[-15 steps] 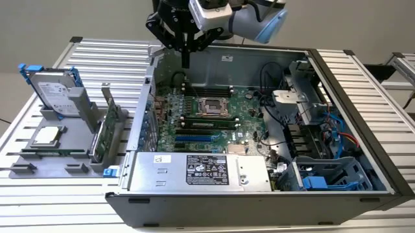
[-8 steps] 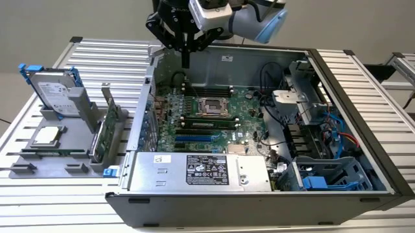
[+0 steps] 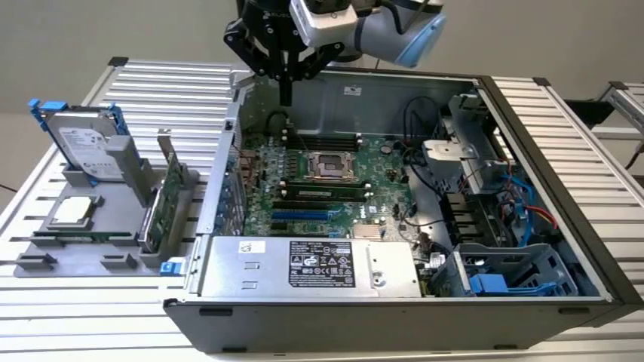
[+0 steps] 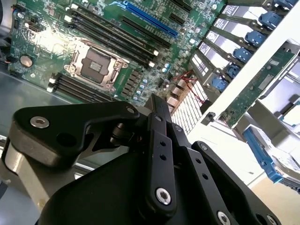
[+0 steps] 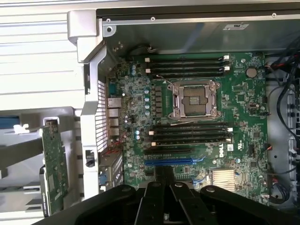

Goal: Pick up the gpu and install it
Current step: 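Reach for the gpu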

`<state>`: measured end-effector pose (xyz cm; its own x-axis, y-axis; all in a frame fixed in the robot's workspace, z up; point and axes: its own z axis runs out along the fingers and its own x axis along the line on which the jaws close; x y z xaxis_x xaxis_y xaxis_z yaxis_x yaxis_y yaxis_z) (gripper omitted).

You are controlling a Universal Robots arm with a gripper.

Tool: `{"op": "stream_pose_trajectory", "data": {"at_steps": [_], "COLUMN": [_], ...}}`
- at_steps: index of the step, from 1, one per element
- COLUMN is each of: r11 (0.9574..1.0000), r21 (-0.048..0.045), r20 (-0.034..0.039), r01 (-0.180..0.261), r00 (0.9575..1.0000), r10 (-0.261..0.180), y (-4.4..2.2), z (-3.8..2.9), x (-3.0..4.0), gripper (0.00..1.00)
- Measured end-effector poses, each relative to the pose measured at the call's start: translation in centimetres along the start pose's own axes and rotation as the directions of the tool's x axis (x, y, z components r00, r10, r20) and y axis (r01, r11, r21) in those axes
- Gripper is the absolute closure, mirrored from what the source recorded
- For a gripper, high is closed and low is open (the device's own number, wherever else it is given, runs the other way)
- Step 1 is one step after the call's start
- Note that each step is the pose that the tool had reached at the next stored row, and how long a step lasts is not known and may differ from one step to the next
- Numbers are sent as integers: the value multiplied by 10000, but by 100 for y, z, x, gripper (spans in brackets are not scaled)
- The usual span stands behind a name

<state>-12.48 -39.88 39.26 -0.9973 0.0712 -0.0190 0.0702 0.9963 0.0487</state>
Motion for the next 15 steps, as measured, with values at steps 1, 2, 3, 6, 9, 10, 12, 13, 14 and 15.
{"op": "stream_pose_trajectory", "data": {"at_steps": [1,2,3,6,9,10,12,13,14,15], "r11": [10000,10000,10000,10000,10000,10000,10000,10000,10000,10000], "r21": [0,0,0,-1,0,0,-1,-1,0,0], "r20": [0,0,0,0,0,0,0,1,0,0], "r01": [0,0,0,0,0,0,0,-1,1,0], "r00": [10000,10000,10000,10000,10000,10000,10000,10000,10000,10000], "r10": [0,0,0,0,0,0,0,1,-1,0], "y": [-1,-1,-2,-5,-7,-8,-10,-11,-12,-13], "z": [0,0,-1,-1,-2,-2,-3,-3,-4,-4], "x": [9,19,30,69,103,114,141,154,167,181], "gripper": [100,100,100,100,100,100,100,100,100,100]}}
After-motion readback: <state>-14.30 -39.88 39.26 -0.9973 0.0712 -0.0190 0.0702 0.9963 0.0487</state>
